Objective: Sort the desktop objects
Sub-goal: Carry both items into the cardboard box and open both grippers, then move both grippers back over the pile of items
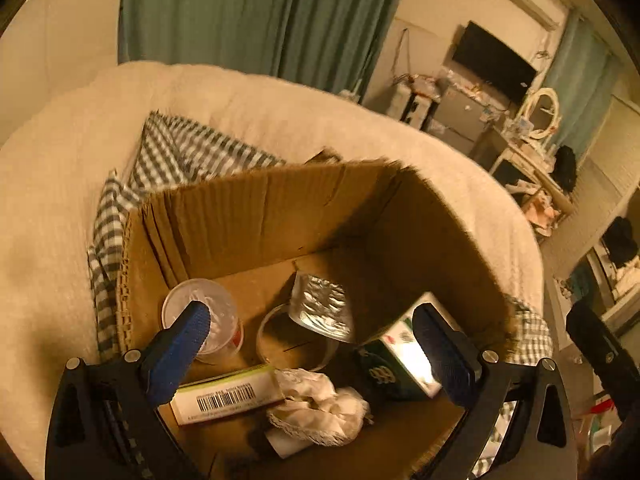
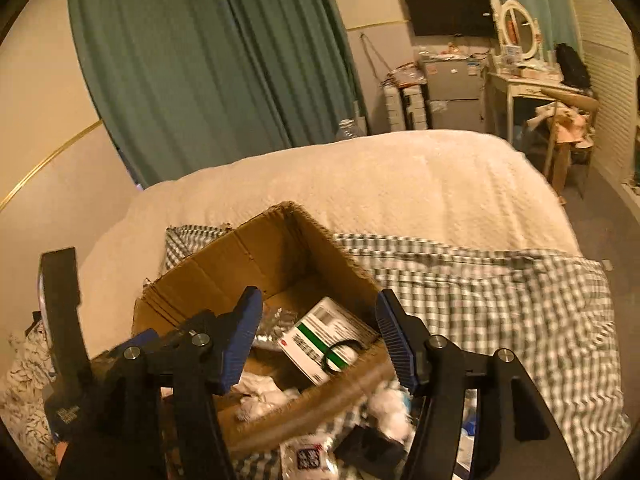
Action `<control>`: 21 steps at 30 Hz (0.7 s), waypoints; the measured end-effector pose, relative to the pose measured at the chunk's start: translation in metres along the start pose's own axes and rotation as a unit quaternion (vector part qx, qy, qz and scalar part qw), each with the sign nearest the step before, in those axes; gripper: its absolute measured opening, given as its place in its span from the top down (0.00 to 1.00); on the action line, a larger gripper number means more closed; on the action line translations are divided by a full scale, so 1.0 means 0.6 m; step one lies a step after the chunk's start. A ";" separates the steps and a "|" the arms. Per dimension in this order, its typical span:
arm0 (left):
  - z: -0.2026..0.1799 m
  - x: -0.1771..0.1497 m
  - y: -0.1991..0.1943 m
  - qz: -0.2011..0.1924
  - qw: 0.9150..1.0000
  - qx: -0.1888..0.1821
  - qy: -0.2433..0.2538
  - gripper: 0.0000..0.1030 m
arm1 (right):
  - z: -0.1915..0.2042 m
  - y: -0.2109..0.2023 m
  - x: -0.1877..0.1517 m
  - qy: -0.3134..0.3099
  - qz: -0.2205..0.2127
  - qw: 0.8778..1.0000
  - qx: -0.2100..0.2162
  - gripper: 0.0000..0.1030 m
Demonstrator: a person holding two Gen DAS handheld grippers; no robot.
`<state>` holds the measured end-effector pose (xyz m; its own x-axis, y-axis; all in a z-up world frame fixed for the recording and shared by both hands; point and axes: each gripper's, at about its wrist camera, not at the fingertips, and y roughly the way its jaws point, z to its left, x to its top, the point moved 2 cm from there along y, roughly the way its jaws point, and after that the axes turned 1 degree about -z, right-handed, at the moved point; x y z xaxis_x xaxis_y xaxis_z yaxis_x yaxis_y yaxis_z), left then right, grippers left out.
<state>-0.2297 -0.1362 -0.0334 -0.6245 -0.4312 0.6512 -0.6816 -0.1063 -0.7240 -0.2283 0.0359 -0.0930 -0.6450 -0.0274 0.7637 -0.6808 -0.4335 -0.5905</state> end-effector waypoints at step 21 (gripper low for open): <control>-0.191 -0.298 -0.109 0.034 0.974 -0.049 0.219 0.00 | -0.207 -0.339 -0.217 0.055 -0.008 0.988 -0.147 0.42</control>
<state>-0.1174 0.0504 -0.0762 -0.7579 -0.0092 0.6523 -0.6523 0.0041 -0.7579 -0.0491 0.2395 -0.1044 -0.6567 0.0813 0.7497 -0.7515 -0.1529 -0.6417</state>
